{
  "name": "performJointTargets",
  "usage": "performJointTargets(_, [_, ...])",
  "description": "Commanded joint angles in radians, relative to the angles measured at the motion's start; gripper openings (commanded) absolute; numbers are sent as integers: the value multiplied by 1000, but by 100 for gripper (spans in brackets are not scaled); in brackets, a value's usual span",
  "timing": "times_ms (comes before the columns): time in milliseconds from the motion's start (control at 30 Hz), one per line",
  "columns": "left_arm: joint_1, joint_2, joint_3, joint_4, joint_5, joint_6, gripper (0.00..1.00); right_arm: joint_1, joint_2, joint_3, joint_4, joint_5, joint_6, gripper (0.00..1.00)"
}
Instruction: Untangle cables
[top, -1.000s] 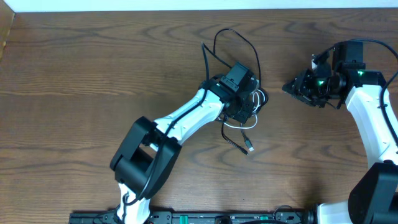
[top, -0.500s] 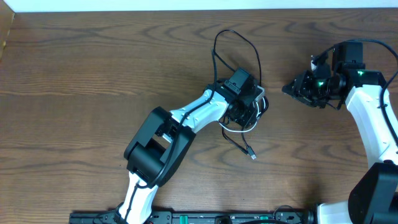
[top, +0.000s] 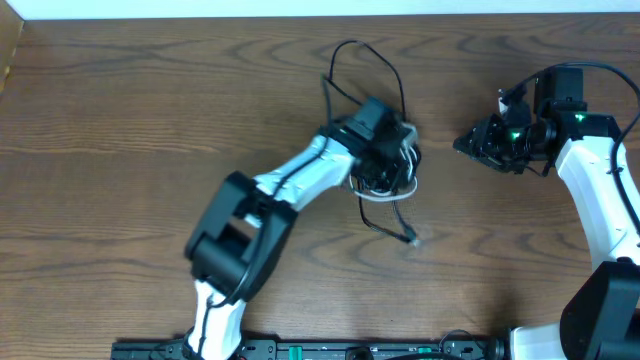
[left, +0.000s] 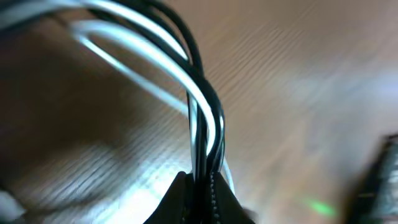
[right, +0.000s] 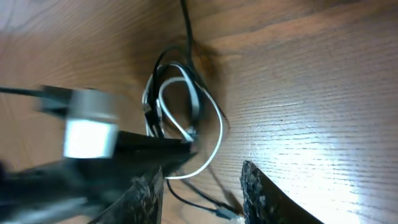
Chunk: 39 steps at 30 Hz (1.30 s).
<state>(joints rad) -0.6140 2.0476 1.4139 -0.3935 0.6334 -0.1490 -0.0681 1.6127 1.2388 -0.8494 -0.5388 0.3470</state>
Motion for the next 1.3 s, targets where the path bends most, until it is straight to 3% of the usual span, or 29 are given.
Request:
performJointTargets(0, [61,-140,17,-1,153,-130,7,8,-3,9,9,-95,-68,37])
performJointTargets(200, [125,-245,17,0,235,-213,8,66,-3,9,95,-240,-125,38])
performJointTargets(500, [171,-267,17,4,265,-323,7,201,-3,9,235,-254,-108,40])
performJointTargets(700, [235,-267,17,32,264,-486,7,207,-3,9,263,-317,-108,41])
performJointTargets(767, [263,-267,17,48,265,-605,7,219,-3,9,298,-346,-108,42])
performJointTargets(1033, [279,-267,17,118,355,-835,8,295,-3,9,354,-211,-51,43])
performJointTargets(1267, [279,-267,17,145,413,-905,7,337,-3,9,393,-76,27,41])
